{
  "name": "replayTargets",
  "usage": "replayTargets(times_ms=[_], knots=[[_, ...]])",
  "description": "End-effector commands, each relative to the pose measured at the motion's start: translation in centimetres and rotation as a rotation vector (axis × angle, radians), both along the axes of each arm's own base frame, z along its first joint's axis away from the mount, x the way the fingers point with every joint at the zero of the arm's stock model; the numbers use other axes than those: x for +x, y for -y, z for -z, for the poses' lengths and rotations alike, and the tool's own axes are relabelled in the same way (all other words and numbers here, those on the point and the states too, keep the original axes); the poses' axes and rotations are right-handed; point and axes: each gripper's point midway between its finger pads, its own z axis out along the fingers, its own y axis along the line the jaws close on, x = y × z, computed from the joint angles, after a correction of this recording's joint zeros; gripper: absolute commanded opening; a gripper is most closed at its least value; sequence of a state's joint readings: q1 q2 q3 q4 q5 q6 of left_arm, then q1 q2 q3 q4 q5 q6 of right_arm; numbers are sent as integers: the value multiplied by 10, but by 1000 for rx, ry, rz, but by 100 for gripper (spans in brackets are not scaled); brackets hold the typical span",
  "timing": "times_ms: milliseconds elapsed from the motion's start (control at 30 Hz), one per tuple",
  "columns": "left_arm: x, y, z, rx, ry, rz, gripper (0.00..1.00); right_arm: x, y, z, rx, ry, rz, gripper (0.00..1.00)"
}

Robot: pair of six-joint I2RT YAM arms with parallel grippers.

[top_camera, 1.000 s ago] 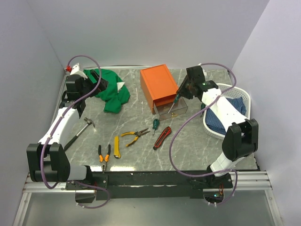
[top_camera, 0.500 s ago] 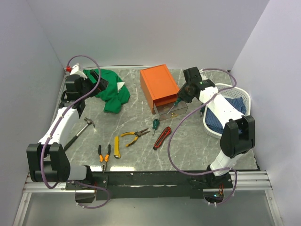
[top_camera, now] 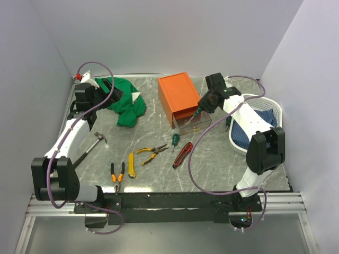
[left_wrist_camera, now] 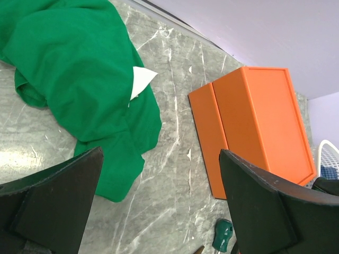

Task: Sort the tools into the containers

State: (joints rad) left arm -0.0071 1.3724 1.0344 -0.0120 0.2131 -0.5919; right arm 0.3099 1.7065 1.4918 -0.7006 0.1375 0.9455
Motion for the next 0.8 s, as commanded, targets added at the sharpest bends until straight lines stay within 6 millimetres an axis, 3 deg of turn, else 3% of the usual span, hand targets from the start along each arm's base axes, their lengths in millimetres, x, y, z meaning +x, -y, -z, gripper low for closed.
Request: replayTargets(times_ms=[0,33,133,233,333,433,533,600,667,700,767], knots=[[9,2,-30,-4,80,14,98,11,-6,-15,17,41,14,0],[8,2,-30,-4,80,14,98,10,-8,-16,17,45,2,16],[8,2,-28,-11,77,15,98,8,-11,-23,12,60,-20,51],[9,4,-29,-19,81,19,98,12,-13,-42,9,111,-61,68],[13,8,-32,-23,88,39,98,16,-15,-63,0,166,-118,76],[20,17,-37,-18,102,64,98,19,-10,-85,-54,239,-211,76],[26,27,-38,-3,106,85,98,21,14,-90,-173,264,-227,74],[28,32,-35,-6,98,90,98,21,39,-74,-232,221,-190,72],[29,33,-31,-12,90,88,97,22,63,-59,-295,184,-159,59],[29,35,-30,-18,87,90,97,22,80,-42,-325,143,-132,55],[28,34,-24,-23,75,85,97,25,94,-26,-377,99,-139,56]])
